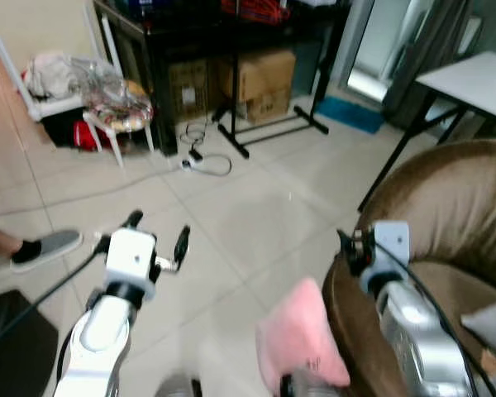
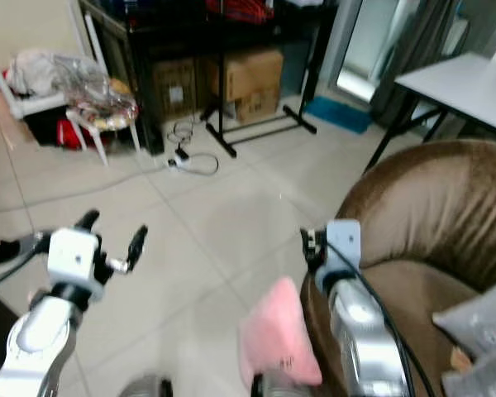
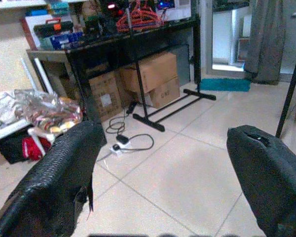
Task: Move the pillow to the sofa from floor
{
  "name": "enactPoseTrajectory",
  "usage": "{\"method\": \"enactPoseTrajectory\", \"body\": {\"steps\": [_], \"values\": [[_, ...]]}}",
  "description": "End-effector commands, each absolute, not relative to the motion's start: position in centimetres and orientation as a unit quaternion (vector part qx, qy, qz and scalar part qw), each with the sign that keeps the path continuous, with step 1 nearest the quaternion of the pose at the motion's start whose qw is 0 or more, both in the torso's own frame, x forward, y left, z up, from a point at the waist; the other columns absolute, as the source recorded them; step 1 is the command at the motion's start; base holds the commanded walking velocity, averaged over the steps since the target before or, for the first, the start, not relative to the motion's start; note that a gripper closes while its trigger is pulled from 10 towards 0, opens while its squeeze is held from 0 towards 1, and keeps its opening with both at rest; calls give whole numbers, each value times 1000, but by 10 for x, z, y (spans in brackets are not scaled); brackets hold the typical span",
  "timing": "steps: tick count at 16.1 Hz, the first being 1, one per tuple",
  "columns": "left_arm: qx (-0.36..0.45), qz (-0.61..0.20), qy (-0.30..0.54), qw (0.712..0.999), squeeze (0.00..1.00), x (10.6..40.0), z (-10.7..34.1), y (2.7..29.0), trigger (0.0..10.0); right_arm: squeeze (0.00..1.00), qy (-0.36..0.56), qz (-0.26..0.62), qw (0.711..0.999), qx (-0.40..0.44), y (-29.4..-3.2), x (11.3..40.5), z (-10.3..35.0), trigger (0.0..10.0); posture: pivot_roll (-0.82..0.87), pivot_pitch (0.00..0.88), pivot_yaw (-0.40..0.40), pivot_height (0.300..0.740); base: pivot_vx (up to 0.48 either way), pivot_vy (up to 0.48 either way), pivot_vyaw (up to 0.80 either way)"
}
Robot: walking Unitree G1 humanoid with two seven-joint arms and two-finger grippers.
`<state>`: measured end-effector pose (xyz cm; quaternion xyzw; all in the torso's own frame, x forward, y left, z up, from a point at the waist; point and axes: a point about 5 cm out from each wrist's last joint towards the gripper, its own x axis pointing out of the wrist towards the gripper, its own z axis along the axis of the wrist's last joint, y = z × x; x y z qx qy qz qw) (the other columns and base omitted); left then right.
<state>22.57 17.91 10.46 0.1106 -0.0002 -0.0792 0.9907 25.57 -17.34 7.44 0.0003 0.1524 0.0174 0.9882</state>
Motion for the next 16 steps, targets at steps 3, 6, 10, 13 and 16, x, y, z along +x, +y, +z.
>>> {"method": "enactPoseTrajectory", "body": {"steps": [3,6,10,13,16], "values": [[112,-82,-2,990,0,225,103,178,10000,0,153,23,988,6,-173,258,75,10000,6,0,-51,609,0,0,0],[104,-78,-4,991,0,225,103,178,10000,0,151,32,988,6,-171,259,76,10000,6,0,-53,604,0,0,0],[96,-81,-12,992,0,224,104,180,10000,0,153,37,988,1,-170,260,75,10000,8,0,-60,604,69,0,0],[91,-78,-14,993,0,224,104,181,10000,0,153,38,987,-1,-170,261,75,10000,8,0,-61,604,319,0,0],[87,-77,-14,993,0,224,103,181,10000,0,153,40,987,-4,-170,261,75,10000,6,0,-62,604,339,0,0]]}}
